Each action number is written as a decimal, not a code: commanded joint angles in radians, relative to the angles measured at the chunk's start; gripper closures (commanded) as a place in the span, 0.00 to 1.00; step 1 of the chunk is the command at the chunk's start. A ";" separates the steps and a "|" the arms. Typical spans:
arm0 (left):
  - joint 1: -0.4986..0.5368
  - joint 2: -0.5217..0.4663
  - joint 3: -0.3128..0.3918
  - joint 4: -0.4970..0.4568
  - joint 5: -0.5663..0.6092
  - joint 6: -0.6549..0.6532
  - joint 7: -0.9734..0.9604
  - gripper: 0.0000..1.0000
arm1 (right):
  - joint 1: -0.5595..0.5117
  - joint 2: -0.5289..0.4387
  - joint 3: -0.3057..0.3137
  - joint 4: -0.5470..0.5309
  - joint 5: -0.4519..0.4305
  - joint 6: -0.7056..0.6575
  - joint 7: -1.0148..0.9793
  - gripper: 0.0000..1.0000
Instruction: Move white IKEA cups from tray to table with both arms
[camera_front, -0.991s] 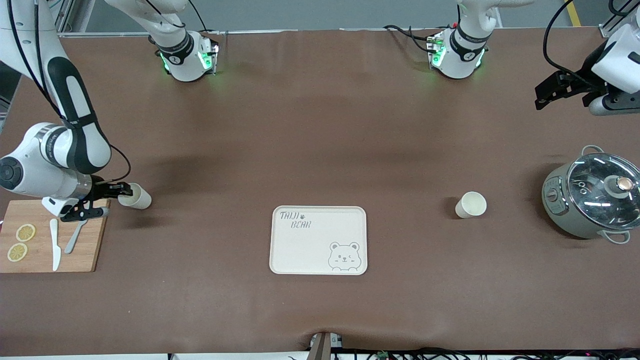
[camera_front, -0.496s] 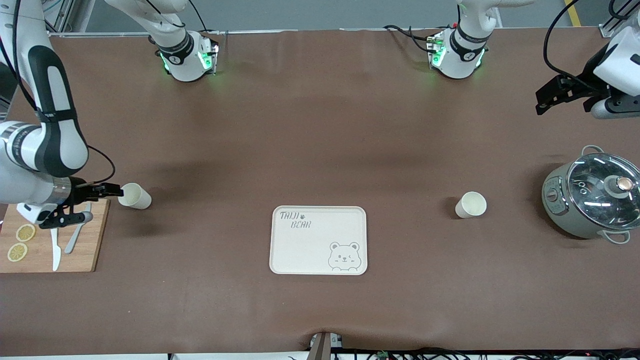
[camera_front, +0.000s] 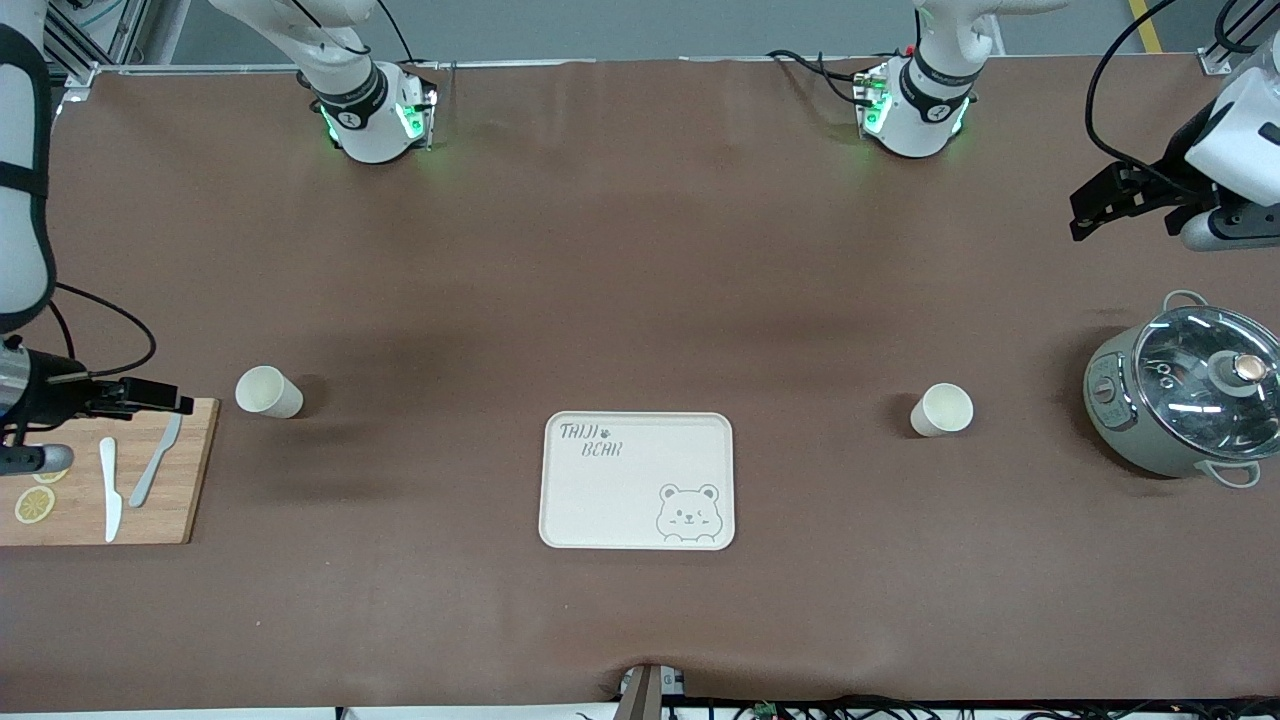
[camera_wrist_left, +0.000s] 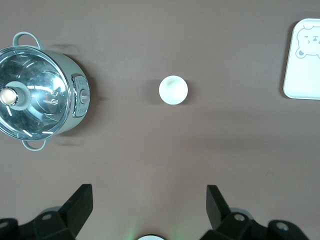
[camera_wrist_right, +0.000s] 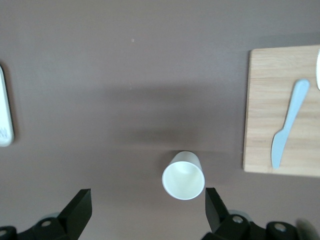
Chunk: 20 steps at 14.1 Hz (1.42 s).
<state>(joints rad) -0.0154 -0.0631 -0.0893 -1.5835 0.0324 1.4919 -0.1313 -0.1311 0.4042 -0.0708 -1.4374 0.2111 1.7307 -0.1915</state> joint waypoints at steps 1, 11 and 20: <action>0.000 0.008 -0.003 0.023 -0.006 -0.007 -0.002 0.00 | 0.025 -0.066 0.005 0.008 -0.028 -0.061 0.113 0.00; 0.002 0.009 -0.001 0.028 -0.006 -0.005 0.001 0.00 | 0.065 -0.372 0.011 -0.040 -0.105 -0.250 0.132 0.00; -0.003 0.035 -0.001 0.030 -0.002 0.021 -0.001 0.00 | 0.133 -0.412 0.013 -0.057 -0.216 -0.244 0.132 0.00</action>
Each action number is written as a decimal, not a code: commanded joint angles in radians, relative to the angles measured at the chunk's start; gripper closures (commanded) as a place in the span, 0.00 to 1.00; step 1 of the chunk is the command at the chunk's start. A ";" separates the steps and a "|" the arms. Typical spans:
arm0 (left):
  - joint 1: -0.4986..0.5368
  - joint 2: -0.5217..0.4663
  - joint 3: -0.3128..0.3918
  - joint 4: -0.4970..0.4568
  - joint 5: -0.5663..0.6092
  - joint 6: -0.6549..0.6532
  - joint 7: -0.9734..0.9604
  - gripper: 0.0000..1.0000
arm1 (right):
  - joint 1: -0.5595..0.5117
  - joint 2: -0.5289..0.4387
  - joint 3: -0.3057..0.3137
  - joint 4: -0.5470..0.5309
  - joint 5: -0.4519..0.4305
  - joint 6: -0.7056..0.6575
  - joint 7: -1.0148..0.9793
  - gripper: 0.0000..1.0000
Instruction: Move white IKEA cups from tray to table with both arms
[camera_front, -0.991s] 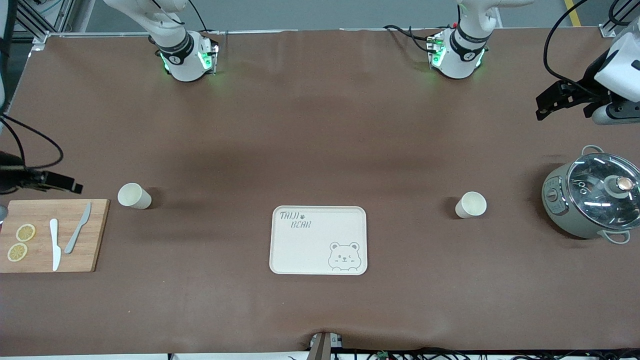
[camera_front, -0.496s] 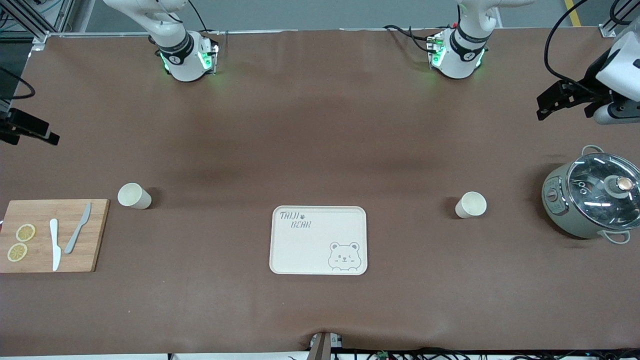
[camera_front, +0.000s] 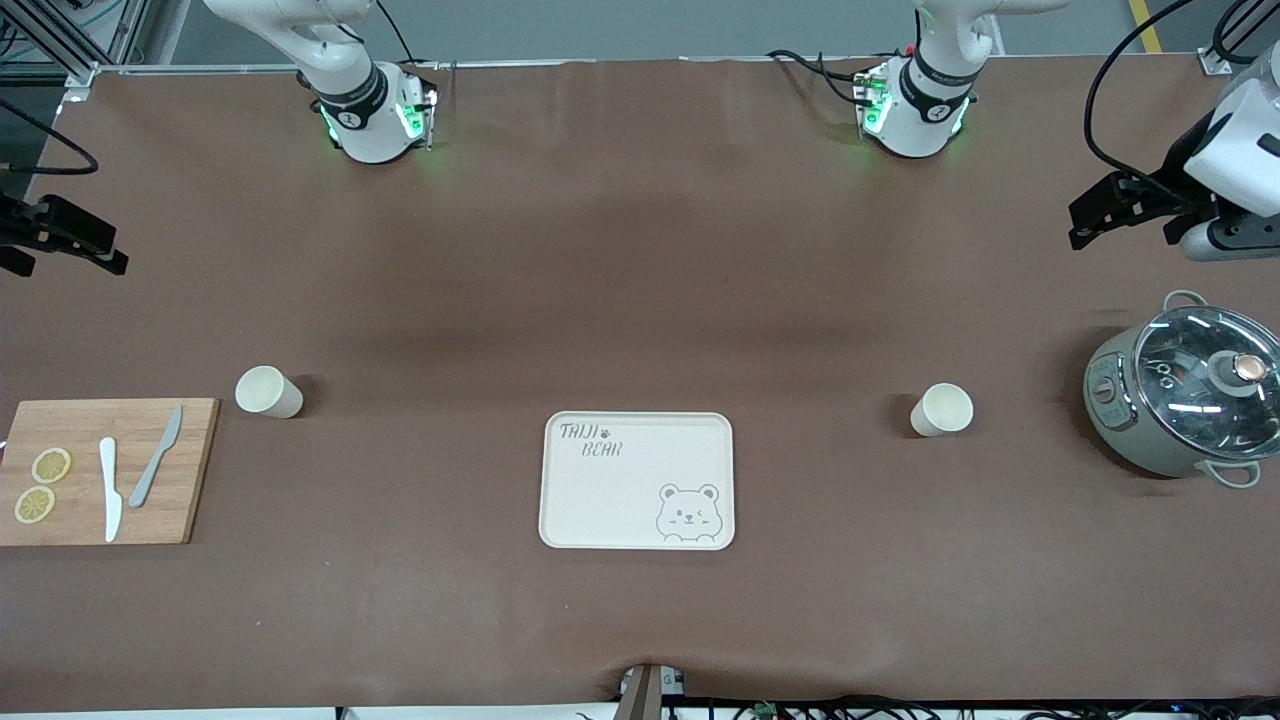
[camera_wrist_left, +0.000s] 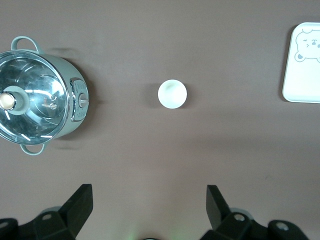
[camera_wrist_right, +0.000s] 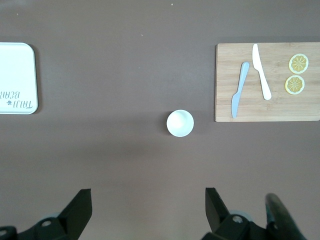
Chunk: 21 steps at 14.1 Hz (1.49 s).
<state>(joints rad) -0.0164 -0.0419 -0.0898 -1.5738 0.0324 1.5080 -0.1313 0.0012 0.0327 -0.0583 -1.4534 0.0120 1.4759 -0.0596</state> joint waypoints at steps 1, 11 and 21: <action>-0.004 0.014 -0.001 0.020 -0.002 0.005 -0.001 0.00 | -0.003 -0.043 -0.003 -0.050 -0.007 0.015 -0.005 0.00; 0.010 -0.003 0.004 0.020 -0.003 -0.002 0.010 0.00 | -0.010 -0.088 -0.006 -0.088 0.016 0.047 -0.012 0.00; 0.010 0.004 0.007 0.055 -0.003 -0.003 0.015 0.00 | -0.014 -0.066 -0.006 -0.059 0.013 0.049 -0.020 0.00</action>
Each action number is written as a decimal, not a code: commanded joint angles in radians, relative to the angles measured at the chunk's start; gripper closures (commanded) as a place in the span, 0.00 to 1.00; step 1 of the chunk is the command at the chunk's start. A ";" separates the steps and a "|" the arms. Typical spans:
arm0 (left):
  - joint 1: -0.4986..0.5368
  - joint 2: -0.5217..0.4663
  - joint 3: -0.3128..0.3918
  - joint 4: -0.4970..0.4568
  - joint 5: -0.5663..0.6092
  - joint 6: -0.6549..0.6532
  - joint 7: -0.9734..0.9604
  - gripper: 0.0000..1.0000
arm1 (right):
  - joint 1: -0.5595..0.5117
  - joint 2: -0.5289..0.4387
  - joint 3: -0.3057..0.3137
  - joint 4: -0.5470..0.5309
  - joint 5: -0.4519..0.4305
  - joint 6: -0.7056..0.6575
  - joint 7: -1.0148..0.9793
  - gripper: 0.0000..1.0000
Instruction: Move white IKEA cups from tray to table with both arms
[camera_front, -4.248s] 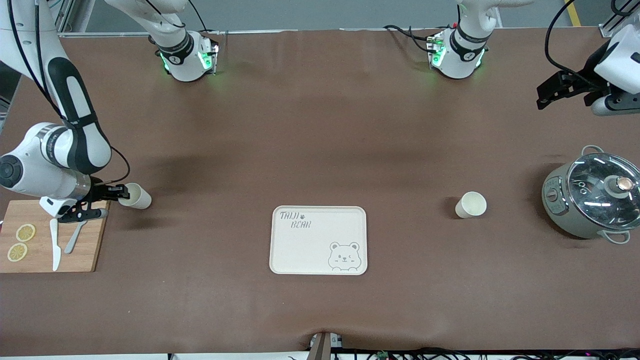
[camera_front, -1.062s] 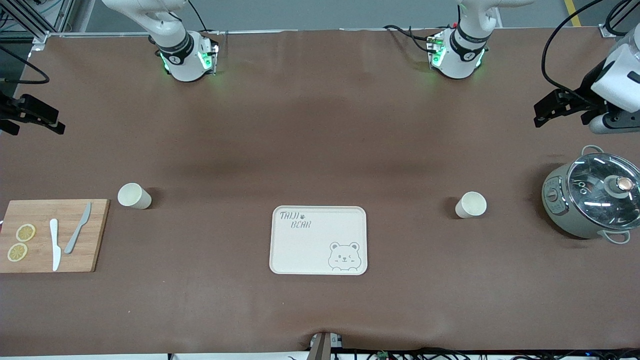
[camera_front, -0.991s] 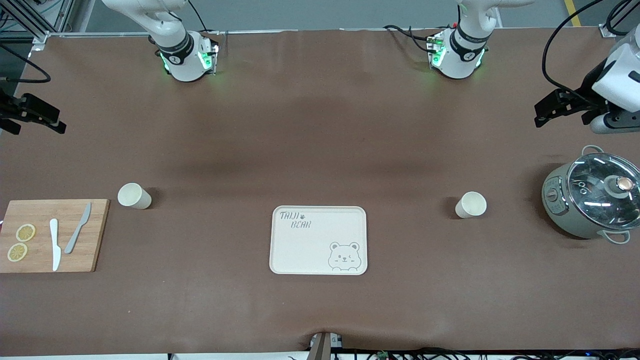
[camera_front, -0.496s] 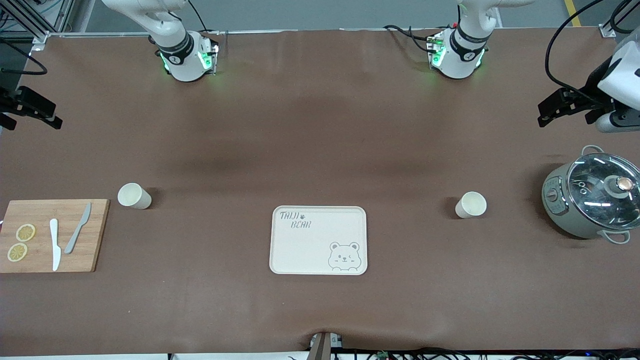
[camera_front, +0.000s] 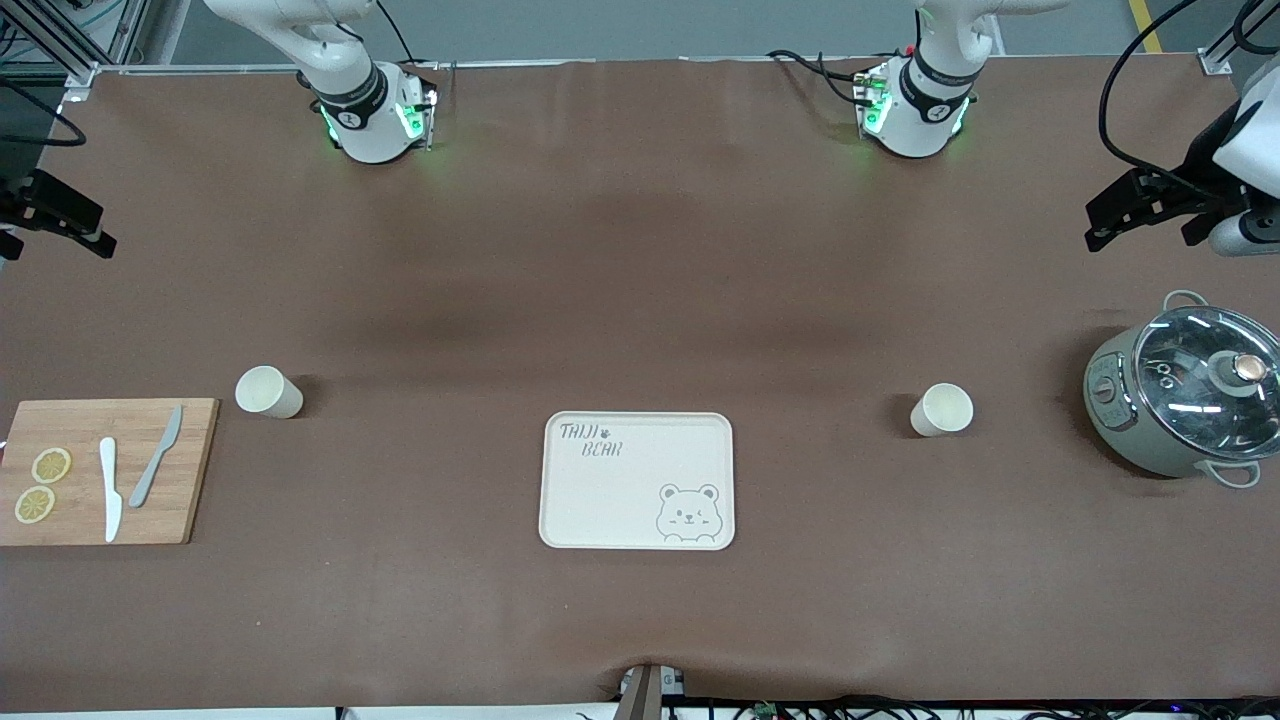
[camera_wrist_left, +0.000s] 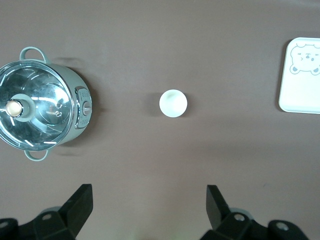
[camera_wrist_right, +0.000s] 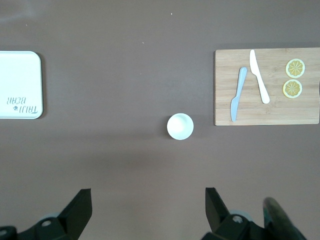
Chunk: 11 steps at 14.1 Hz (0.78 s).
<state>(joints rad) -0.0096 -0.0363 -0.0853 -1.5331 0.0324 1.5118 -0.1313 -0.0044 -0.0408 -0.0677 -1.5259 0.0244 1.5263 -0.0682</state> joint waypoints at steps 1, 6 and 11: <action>0.005 -0.005 0.002 0.014 -0.003 -0.013 0.015 0.00 | -0.008 0.009 0.003 0.013 -0.001 -0.003 -0.012 0.00; 0.003 -0.007 -0.001 0.022 -0.015 -0.041 0.015 0.00 | -0.003 0.007 0.003 0.013 -0.024 -0.003 -0.007 0.00; 0.002 -0.008 -0.001 0.024 -0.005 -0.045 0.015 0.00 | -0.003 0.002 0.003 0.013 -0.023 -0.008 -0.001 0.00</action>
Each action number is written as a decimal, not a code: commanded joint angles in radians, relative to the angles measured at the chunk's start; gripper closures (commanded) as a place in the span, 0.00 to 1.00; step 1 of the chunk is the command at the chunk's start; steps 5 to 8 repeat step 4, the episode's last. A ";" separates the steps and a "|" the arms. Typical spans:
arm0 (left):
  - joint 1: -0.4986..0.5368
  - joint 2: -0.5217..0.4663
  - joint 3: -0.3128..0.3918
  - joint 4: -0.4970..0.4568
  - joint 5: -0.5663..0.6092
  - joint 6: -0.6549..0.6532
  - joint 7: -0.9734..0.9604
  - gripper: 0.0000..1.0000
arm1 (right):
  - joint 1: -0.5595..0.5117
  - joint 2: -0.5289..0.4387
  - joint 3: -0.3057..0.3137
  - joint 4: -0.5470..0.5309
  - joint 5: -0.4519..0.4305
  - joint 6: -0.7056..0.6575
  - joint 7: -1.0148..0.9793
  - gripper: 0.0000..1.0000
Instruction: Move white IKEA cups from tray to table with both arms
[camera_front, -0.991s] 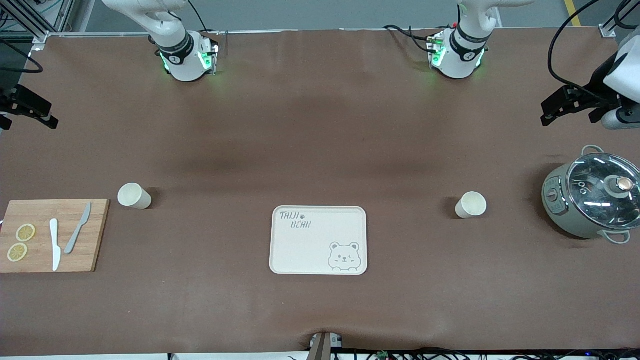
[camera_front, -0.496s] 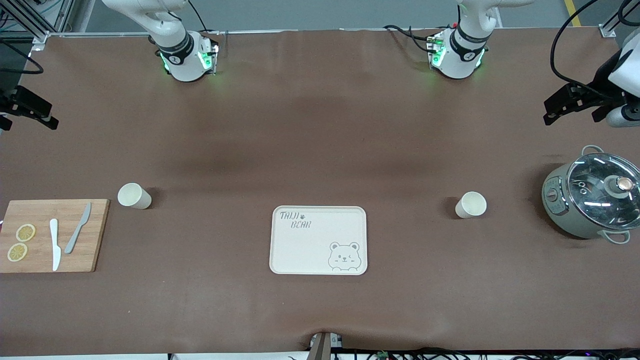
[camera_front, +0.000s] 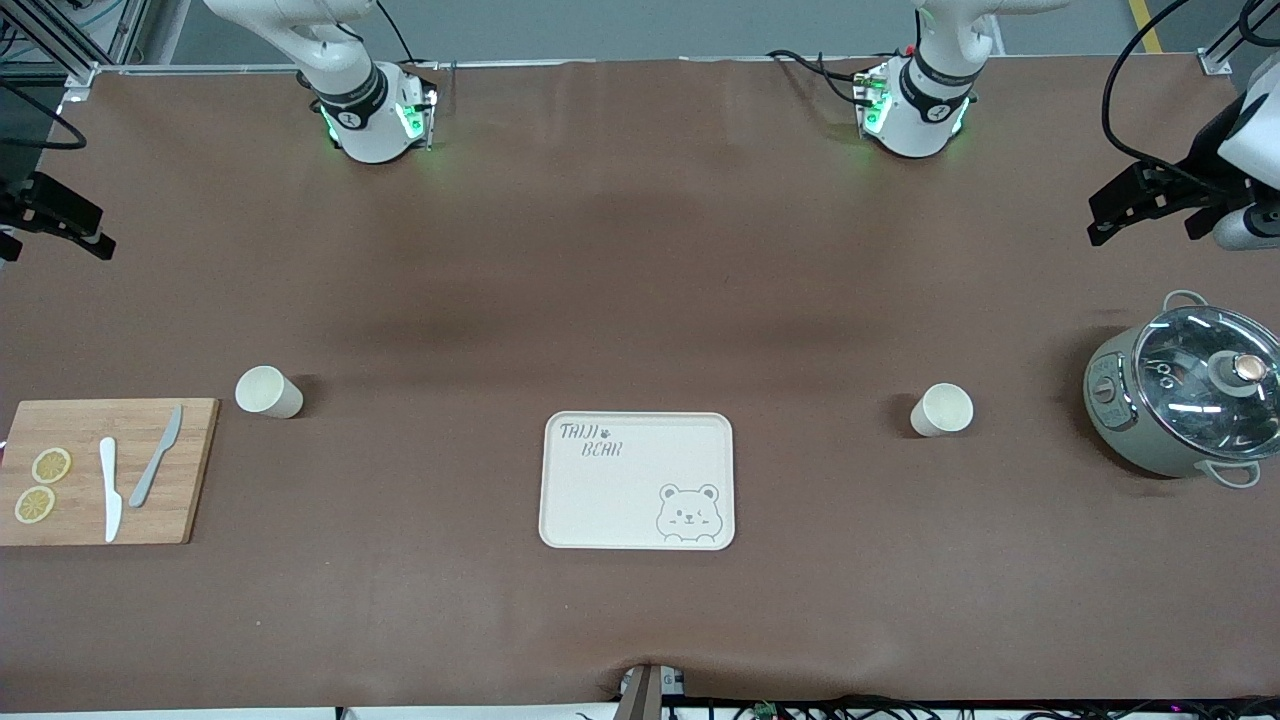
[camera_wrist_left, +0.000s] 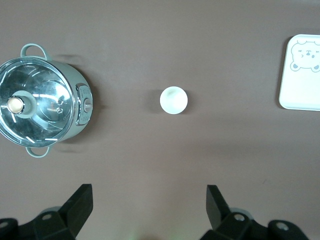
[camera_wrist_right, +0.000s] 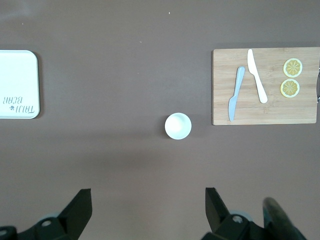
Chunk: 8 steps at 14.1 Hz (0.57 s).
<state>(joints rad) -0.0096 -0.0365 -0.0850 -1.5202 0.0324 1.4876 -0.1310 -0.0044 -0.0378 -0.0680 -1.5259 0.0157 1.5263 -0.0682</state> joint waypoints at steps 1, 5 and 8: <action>0.002 -0.008 0.001 0.012 -0.003 -0.030 0.013 0.00 | -0.003 -0.002 0.004 0.013 -0.014 -0.008 0.001 0.00; 0.002 0.000 0.001 0.046 -0.005 -0.032 0.014 0.00 | -0.008 -0.001 0.002 0.013 -0.013 -0.012 0.002 0.00; 0.002 0.000 0.001 0.046 -0.005 -0.032 0.014 0.00 | -0.008 -0.001 0.002 0.013 -0.013 -0.012 0.002 0.00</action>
